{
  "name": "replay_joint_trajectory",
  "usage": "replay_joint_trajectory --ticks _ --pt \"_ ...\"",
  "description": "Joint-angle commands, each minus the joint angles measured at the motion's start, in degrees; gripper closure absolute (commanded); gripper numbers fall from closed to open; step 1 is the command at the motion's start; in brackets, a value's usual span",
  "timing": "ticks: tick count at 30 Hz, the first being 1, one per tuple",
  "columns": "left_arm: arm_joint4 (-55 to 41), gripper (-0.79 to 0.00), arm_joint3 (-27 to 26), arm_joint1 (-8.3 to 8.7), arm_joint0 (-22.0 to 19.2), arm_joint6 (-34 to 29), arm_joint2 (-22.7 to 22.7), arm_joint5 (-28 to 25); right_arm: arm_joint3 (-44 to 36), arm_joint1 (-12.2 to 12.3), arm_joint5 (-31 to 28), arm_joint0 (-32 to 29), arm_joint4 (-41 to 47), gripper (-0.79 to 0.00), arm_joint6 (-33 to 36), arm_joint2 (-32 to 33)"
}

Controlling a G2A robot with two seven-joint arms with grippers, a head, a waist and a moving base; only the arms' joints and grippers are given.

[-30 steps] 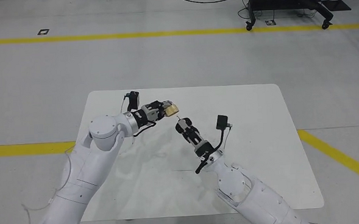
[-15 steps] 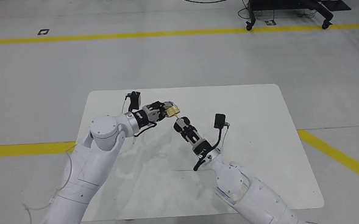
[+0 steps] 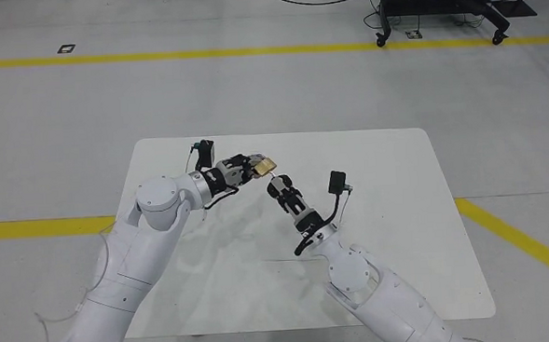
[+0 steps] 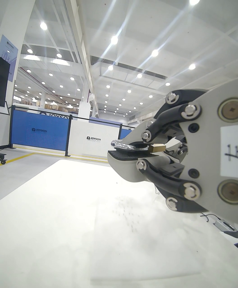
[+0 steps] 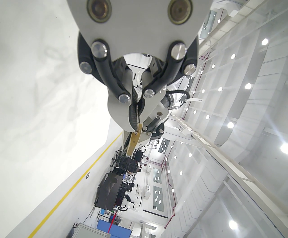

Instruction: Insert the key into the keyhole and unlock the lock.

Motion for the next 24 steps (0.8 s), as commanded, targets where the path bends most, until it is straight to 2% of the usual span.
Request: replay_joint_trajectory --ticks 1,24 --pt "0.1 0.0 0.0 -0.02 0.0 -0.1 0.0 0.1 0.1 -0.2 0.1 -0.1 0.0 0.0 0.2 0.1" --pt "0.5 0.0 -0.6 -0.26 0.5 -0.5 -0.8 -2.1 -0.9 -1.6 0.3 -1.8 0.7 0.0 4.0 2.7"
